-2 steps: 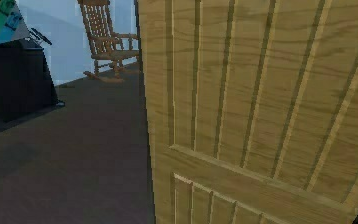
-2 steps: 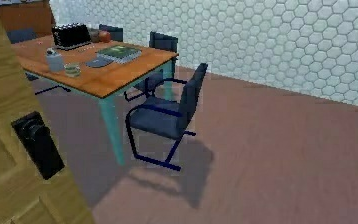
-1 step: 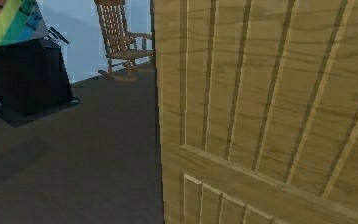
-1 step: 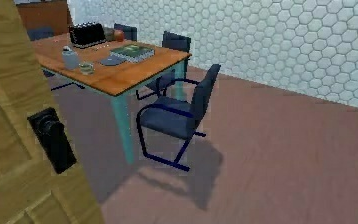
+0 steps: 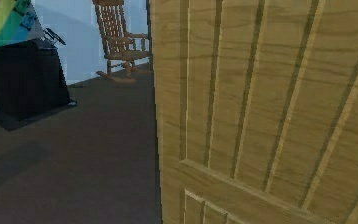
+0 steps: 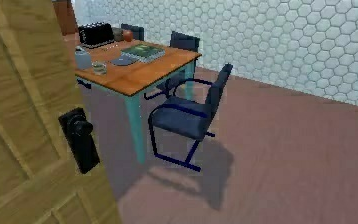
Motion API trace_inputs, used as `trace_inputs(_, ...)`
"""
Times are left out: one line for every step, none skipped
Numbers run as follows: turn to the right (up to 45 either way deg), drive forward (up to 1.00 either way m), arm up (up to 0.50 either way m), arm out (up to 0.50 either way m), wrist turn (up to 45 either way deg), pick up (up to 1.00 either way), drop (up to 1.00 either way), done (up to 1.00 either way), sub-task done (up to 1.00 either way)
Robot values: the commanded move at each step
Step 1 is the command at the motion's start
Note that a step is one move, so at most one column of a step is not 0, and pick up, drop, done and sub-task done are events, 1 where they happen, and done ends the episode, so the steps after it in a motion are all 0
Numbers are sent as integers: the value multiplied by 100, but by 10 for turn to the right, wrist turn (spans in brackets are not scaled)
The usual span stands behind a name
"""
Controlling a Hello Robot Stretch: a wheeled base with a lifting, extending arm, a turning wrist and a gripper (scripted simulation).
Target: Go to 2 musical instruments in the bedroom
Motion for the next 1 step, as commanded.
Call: trace_inputs(-270,0,0,0,0,0,0,0,0)
